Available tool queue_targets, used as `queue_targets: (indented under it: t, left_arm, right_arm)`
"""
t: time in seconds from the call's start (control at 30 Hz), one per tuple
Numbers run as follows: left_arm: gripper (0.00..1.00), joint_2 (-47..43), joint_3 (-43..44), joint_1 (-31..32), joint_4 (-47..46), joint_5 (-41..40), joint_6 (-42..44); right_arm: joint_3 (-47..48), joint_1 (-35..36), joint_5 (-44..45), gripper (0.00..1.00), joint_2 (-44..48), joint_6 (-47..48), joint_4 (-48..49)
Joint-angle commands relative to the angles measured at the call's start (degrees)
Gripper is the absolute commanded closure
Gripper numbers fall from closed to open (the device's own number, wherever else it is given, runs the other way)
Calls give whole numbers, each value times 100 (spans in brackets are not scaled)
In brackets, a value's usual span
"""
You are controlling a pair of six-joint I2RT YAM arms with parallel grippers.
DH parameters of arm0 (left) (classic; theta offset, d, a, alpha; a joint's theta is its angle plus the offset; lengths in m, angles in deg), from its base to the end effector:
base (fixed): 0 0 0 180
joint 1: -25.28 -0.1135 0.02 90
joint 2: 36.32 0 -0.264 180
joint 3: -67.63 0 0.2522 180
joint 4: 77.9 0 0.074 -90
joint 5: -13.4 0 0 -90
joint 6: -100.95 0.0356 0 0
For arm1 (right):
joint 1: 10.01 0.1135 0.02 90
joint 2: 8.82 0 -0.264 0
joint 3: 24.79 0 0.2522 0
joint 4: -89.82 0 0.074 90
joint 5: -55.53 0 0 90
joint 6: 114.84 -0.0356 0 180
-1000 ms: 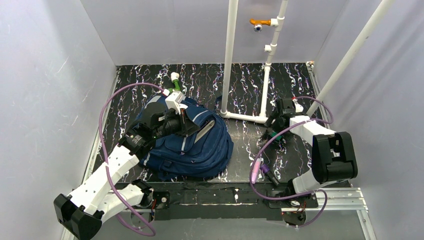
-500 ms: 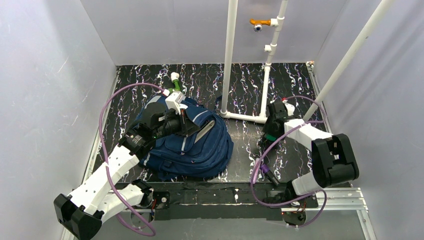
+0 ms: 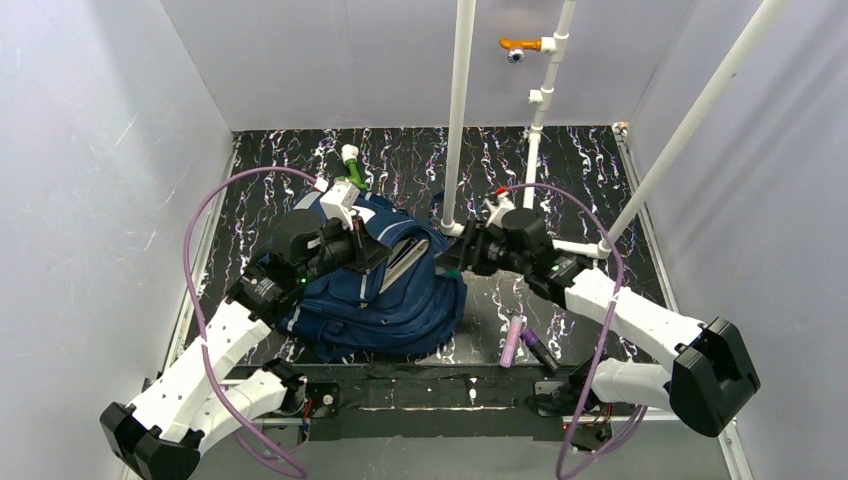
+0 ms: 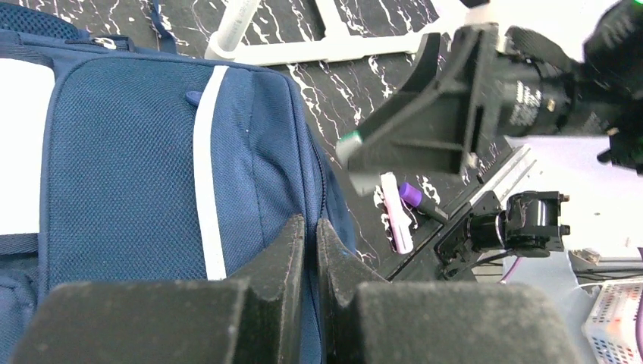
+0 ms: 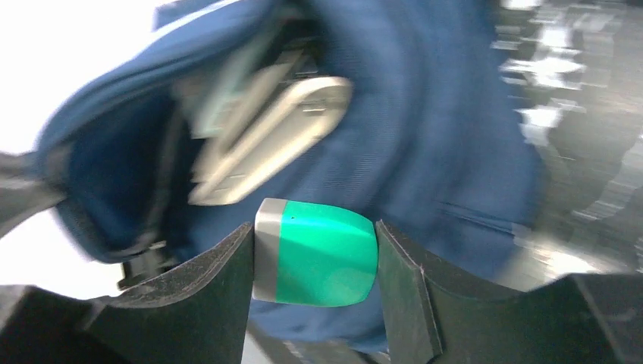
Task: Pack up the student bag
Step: Place the stationery in the student bag.
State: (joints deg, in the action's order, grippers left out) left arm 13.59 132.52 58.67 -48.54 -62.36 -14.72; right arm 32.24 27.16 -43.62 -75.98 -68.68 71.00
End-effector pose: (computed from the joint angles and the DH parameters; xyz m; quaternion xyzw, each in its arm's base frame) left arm 0.1611 -0.1167 0.3537 0.1286 0.7771 -0.3850 0.4810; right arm 0.2048 0.1624 0.2596 0.0095 0.8596 0.3811 0.3403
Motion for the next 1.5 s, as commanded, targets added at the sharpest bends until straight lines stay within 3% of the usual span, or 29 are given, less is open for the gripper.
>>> queue_targets:
  t: [0.0,0.27,0.4,0.5,0.6,0.7,0.8,1.03,1.17,1.27,1.33,1.47]
  left_arm:
    - [100,-466,85,45,-753,-34,88]
    - [100,-821,63,45,-1095,-57,104]
    - [100,-915,90,45,-1012,-98,78]
    - [100,-935,87,45,-894,-78,20]
    - [100,-946,78,45,-835,-70,3]
    - [100,-949,103,45,-785,-124,-9]
    - [100,-897,158,45,-668,-132,43]
    - [100,-841,129,50,-647,-88,56]
    - [100,-740,166,45,-629,-4,27]
    - [100,-646,216,45,-597,122,-9]
    - [100,-428,257,46,-474,392,-209]
    - [100,-221,288,46,-428,670,-358]
  right_arm:
    - [162,953,-295,59,-154,-1022,2268]
    - [695,2268,824,51,-1595,-387,3708]
    - [808,2582,1009,41,-2114,749,4481]
    - [628,2694,1048,23,-2182,1404,5117]
    - [736,2717,980,3,-2334,1782,5147]
    - [1011,2717,827,2,-2357,1924,4410]
    - [875,2717,1134,2,-1943,1935,3966]
    - [1106,2717,1490,2,-1054,1964,1897]
    - [328,2717,1566,11,-564,1691,2180]
    - [-144,2717,1389,52,-642,1786,2842]
    - [55,2717,1295,81,-1243,2030,3208]
    - [230,2717,819,83,-1941,2122,3886]
